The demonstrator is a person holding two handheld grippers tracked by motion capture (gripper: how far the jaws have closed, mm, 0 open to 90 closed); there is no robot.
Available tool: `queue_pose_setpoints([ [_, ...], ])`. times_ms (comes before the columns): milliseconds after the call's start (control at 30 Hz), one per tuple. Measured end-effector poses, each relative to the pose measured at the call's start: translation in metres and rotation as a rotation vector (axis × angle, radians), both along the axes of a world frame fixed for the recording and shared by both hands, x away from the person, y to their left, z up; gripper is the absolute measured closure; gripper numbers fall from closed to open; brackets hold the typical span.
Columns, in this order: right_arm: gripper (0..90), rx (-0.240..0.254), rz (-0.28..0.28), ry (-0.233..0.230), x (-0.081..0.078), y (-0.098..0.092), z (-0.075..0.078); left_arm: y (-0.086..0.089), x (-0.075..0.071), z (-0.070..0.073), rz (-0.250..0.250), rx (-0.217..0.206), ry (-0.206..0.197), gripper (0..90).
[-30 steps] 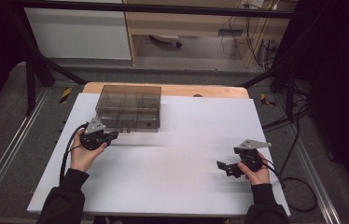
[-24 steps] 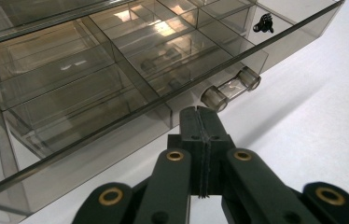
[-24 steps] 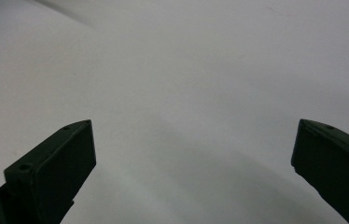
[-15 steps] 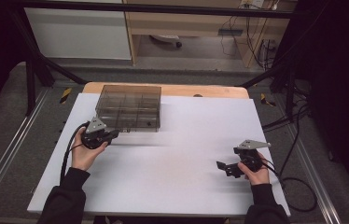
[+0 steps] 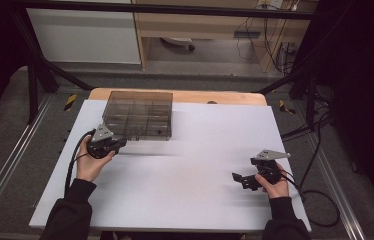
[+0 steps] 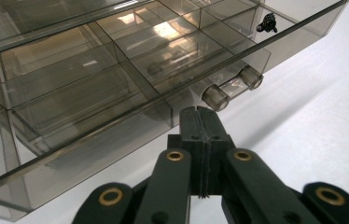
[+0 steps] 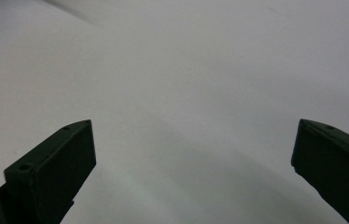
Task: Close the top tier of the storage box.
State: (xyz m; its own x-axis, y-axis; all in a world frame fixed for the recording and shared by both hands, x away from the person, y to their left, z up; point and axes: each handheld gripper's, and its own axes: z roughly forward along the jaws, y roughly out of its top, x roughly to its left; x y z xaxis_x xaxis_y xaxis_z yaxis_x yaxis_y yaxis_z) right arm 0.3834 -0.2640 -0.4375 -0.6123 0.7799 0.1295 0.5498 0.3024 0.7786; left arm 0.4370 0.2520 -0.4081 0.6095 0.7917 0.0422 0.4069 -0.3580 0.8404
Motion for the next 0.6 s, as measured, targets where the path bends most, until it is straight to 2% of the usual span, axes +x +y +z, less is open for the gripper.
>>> queue_pose_setpoints([
  [600,0.7,0.0,0.001,-0.001,-0.0003,-0.0001,0.0003,-0.0002,0.006,0.002,0.005,0.008,0.001,90.0],
])
